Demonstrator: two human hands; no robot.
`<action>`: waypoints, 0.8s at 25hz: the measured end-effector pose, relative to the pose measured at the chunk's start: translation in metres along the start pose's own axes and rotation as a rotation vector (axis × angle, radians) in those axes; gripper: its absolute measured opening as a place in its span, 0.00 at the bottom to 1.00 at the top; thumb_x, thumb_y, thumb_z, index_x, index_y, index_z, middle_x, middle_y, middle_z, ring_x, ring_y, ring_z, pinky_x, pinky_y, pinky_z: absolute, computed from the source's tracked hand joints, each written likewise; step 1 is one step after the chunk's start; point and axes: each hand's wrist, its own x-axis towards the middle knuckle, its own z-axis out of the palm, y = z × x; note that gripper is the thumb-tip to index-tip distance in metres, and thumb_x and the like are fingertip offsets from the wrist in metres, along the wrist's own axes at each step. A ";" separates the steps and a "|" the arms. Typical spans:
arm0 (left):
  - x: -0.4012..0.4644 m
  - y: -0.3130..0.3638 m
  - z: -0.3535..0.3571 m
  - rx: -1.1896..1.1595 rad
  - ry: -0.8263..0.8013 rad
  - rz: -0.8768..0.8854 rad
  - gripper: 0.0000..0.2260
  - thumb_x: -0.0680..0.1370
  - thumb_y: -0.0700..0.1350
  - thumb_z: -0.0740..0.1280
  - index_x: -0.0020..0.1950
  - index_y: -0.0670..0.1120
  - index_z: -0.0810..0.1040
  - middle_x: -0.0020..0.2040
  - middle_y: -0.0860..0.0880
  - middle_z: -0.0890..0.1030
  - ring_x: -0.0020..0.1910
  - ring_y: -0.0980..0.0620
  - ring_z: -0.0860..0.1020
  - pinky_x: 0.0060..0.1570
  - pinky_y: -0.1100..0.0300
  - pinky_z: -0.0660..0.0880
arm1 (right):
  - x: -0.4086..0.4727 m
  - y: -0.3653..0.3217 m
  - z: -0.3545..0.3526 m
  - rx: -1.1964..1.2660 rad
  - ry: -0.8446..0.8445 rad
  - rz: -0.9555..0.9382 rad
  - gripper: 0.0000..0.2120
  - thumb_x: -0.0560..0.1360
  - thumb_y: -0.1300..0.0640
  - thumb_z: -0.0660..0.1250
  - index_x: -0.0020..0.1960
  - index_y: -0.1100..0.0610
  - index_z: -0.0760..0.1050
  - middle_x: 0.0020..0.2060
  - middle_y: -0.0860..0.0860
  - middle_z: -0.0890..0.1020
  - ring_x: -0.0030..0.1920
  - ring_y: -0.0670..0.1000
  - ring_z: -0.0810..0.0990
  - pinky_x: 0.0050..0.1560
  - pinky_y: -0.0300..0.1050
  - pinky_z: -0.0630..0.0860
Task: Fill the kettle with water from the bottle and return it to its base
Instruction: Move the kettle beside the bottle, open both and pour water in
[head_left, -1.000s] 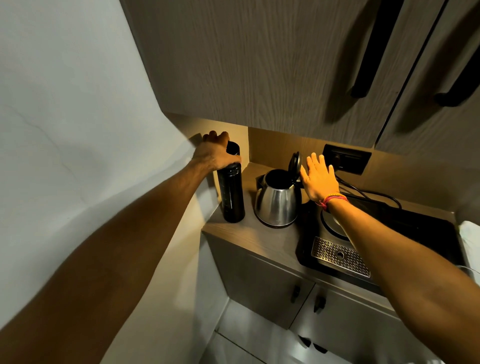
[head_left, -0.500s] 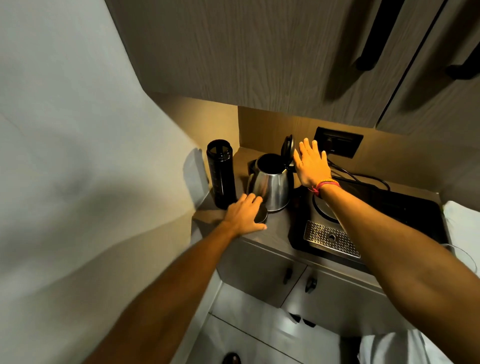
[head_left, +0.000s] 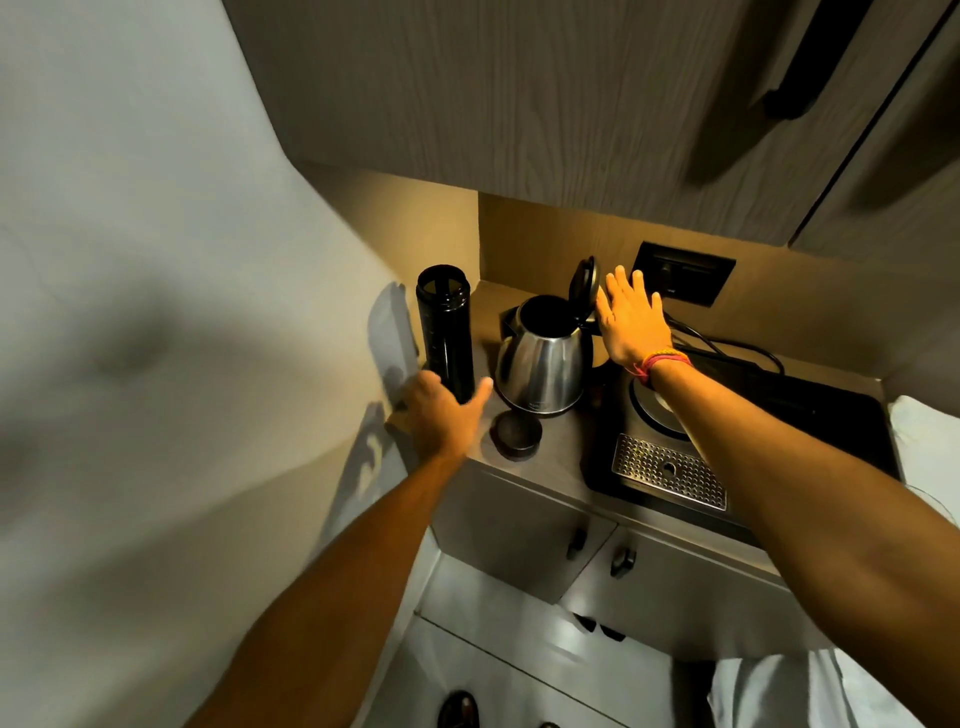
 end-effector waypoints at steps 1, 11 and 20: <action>0.013 -0.002 -0.008 -0.069 0.073 -0.053 0.36 0.68 0.69 0.72 0.61 0.43 0.70 0.58 0.43 0.74 0.56 0.41 0.76 0.41 0.50 0.74 | -0.001 0.001 0.001 0.003 -0.006 0.002 0.24 0.83 0.54 0.49 0.78 0.59 0.53 0.80 0.58 0.51 0.79 0.62 0.46 0.77 0.66 0.49; 0.113 0.044 -0.042 -0.584 -0.340 0.000 0.44 0.62 0.44 0.84 0.74 0.48 0.67 0.69 0.47 0.75 0.69 0.47 0.73 0.70 0.46 0.70 | -0.002 -0.003 -0.006 0.039 -0.037 0.003 0.26 0.84 0.52 0.47 0.79 0.58 0.49 0.80 0.56 0.49 0.80 0.59 0.45 0.77 0.63 0.47; 0.101 0.046 -0.037 -0.516 -0.225 0.018 0.31 0.62 0.47 0.83 0.63 0.49 0.78 0.56 0.49 0.83 0.58 0.48 0.80 0.59 0.47 0.79 | -0.003 -0.002 -0.005 0.051 -0.036 -0.007 0.22 0.84 0.55 0.49 0.77 0.59 0.56 0.79 0.58 0.54 0.79 0.61 0.49 0.76 0.66 0.51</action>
